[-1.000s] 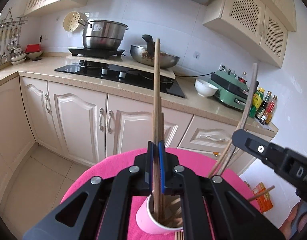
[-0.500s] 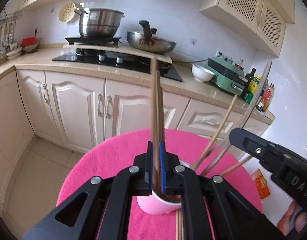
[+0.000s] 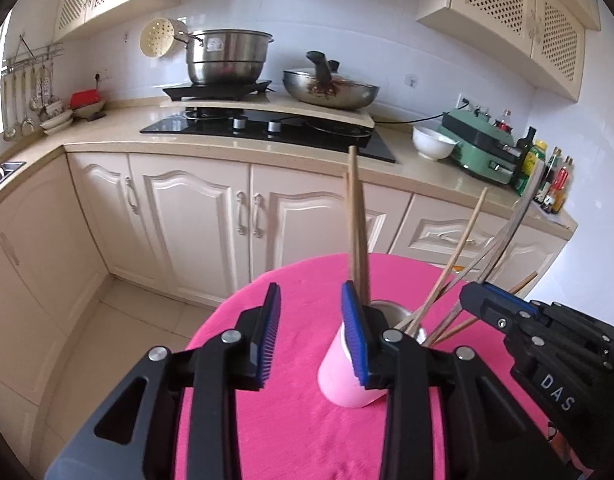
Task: Organize utensils
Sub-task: 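Open the left gripper to release the chopstick and pull back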
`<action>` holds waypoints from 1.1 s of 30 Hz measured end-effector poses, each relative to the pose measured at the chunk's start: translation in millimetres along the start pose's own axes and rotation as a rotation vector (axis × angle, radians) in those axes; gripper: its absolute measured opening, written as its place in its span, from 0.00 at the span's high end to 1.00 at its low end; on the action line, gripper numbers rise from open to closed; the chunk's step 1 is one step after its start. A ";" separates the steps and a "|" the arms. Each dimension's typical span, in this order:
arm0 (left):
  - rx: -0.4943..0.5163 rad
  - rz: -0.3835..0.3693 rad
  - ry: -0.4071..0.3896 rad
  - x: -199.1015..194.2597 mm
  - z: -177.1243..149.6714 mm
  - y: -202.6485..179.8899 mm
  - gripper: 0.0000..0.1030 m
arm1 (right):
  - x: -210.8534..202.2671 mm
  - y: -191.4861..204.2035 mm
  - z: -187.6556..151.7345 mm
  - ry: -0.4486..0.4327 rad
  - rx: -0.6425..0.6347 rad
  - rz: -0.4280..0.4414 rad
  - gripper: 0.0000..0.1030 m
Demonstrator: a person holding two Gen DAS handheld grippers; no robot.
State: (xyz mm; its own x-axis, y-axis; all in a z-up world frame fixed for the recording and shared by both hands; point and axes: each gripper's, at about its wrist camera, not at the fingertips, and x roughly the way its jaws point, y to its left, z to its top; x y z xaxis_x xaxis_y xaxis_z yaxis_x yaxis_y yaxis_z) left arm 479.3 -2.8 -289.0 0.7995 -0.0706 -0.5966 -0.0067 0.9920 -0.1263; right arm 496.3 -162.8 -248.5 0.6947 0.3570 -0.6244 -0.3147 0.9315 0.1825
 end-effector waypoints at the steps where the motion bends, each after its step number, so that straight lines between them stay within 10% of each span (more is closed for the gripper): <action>1: 0.003 0.010 0.001 -2.4 -0.6 1.0 0.70 | 0.8 0.5 -1.9 0.004 0.000 -0.002 0.94; 33: 0.051 0.036 0.100 -23.7 -34.1 -5.6 0.66 | -34.8 -11.7 -13.8 0.028 0.043 -0.004 0.93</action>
State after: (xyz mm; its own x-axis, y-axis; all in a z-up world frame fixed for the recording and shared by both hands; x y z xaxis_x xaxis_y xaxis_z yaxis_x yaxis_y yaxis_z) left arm 440.0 -10.2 -301.2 0.7352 -0.0426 -0.6765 -0.0013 0.9979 -0.0643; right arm 466.9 -187.1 -239.4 0.6771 0.3518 -0.6463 -0.2837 0.9352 0.2119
